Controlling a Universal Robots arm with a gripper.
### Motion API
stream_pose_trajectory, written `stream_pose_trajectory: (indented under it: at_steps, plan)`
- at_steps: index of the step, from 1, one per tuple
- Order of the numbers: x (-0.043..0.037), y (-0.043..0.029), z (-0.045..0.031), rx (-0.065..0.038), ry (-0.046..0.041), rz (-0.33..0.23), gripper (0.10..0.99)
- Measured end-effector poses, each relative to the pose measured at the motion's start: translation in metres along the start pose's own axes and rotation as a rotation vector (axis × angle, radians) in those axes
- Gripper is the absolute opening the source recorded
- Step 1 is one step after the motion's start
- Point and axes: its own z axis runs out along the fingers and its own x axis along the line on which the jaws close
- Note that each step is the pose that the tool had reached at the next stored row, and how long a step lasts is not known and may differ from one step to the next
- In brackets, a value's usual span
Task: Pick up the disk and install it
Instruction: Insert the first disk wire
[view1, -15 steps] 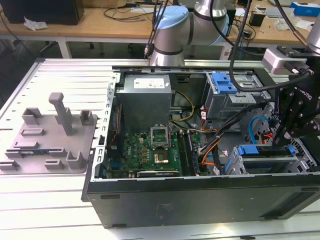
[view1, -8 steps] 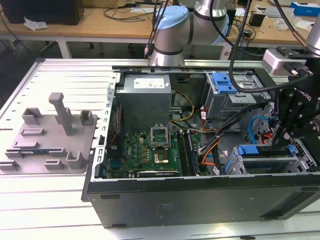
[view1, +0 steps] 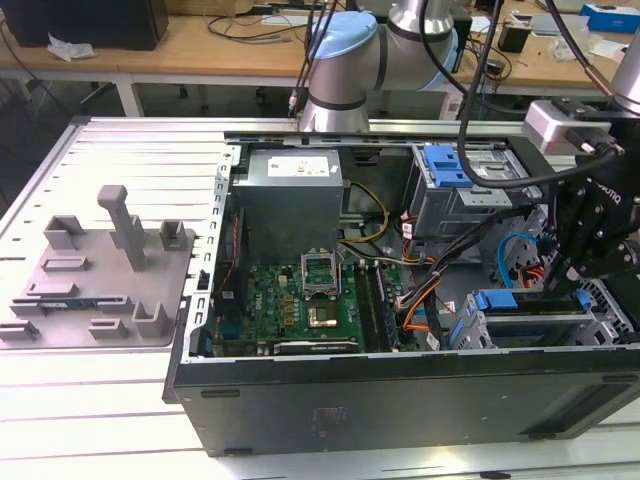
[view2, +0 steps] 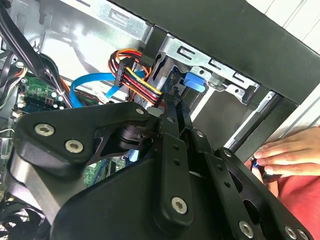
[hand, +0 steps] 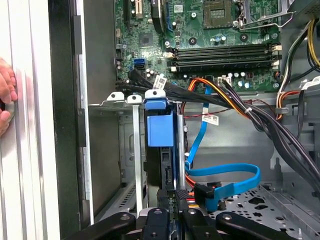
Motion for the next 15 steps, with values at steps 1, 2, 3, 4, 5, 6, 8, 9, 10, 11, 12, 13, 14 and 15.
stream_pose_trajectory:
  at_steps: [1, 2, 3, 4, 5, 6, 8, 9, 10, 11, 12, 13, 14, 15]
  plan:
    - [0.0000, 0.0000, 0.0003, 0.000, 0.0000, 0.000, 0.169]
    - [-0.0001, 0.0000, 0.0006, 0.000, 0.0000, 0.000, 0.169]
    - [-0.0001, 0.0000, 0.0012, 0.000, 0.0000, 0.000, 0.169]
    - [-0.0002, 0.0000, 0.0016, 0.000, 0.0003, 0.000, 0.169]
    - [-0.0002, -0.0001, 0.0019, 0.000, 0.0003, 0.000, 0.169]
    - [-0.0003, -0.0001, 0.0021, 0.000, 0.0002, 0.000, 0.169]
    - [-0.0003, -0.0001, 0.0027, 0.000, 0.0003, 0.000, 0.169]
    - [-0.0003, -0.0002, 0.0029, 0.000, 0.0003, 0.000, 0.169]
    - [-0.0004, -0.0002, 0.0030, 0.000, 0.0003, 0.000, 0.169]
    - [-0.0004, -0.0002, 0.0031, 0.000, 0.0003, 0.000, 0.169]
    - [-0.0004, -0.0001, 0.0032, 0.000, 0.0001, 0.000, 0.169]
    - [-0.0004, -0.0002, 0.0032, 0.000, 0.0002, 0.000, 0.169]
    - [-0.0004, -0.0002, 0.0031, 0.000, 0.0004, 0.000, 0.169]
    - [-0.0004, -0.0002, 0.0028, 0.000, 0.0011, 0.000, 0.169]
